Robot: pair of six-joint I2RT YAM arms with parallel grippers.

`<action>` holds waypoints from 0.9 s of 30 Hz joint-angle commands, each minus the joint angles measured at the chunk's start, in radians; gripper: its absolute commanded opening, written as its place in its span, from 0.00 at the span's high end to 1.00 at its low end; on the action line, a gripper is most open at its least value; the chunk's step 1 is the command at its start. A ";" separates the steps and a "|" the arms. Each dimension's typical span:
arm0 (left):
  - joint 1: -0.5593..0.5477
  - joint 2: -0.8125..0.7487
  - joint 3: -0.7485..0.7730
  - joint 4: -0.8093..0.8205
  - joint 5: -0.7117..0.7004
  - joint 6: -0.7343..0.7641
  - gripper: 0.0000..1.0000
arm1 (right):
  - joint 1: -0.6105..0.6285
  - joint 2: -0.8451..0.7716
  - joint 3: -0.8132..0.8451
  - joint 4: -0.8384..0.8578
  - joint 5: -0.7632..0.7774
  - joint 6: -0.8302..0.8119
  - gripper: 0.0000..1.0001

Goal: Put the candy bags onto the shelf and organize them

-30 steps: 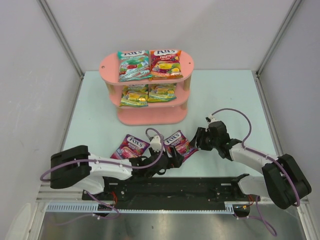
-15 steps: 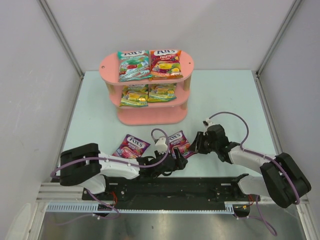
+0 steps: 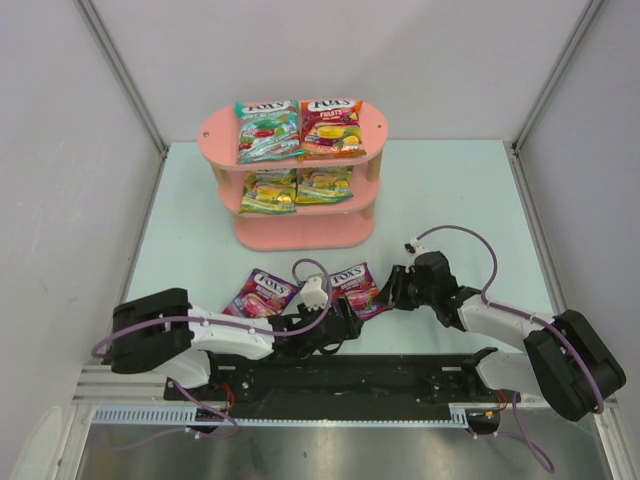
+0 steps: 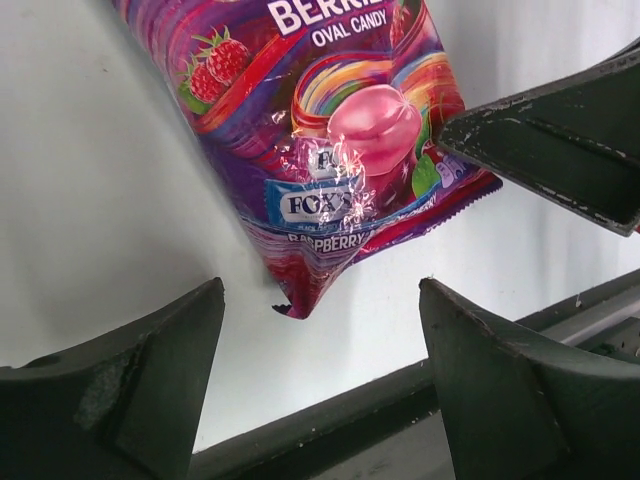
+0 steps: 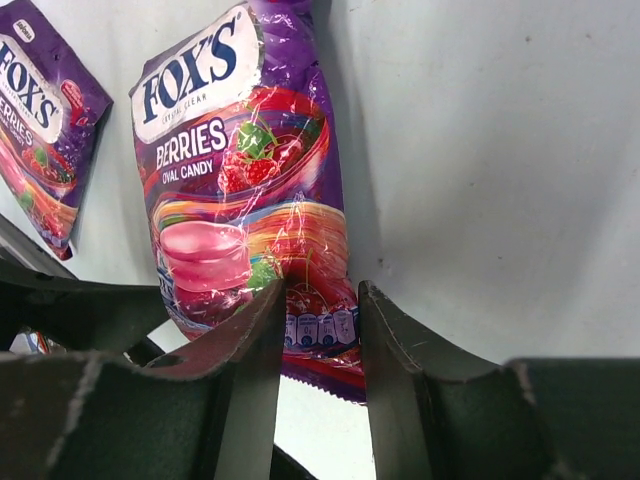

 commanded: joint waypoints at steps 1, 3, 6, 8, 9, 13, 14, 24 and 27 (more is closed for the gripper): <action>-0.006 -0.005 -0.007 -0.006 -0.048 -0.022 0.15 | 0.012 -0.018 -0.002 0.027 -0.018 0.005 0.60; -0.007 0.006 0.001 0.003 -0.048 -0.024 0.16 | 0.015 -0.026 -0.003 0.029 -0.020 0.008 0.60; -0.008 0.029 -0.001 0.032 -0.045 -0.032 0.18 | 0.021 -0.044 -0.009 0.037 -0.029 0.015 0.57; -0.008 0.038 -0.004 0.052 -0.049 -0.036 0.21 | 0.023 -0.054 -0.014 0.035 -0.034 0.020 0.55; -0.008 0.041 -0.004 0.052 -0.052 -0.039 0.22 | 0.024 -0.058 -0.017 0.035 -0.040 0.020 0.55; -0.008 0.038 -0.007 0.044 -0.074 -0.044 0.29 | 0.029 -0.063 -0.029 0.044 -0.052 0.025 0.51; -0.008 0.038 -0.007 0.040 -0.077 -0.044 0.32 | 0.032 -0.064 -0.031 0.046 -0.052 0.025 0.52; -0.008 0.049 -0.005 0.037 -0.086 -0.028 0.59 | 0.049 -0.035 -0.040 0.079 -0.042 0.035 0.86; -0.008 0.051 -0.002 0.024 -0.095 -0.022 0.68 | 0.053 -0.037 -0.039 0.081 -0.034 0.035 0.92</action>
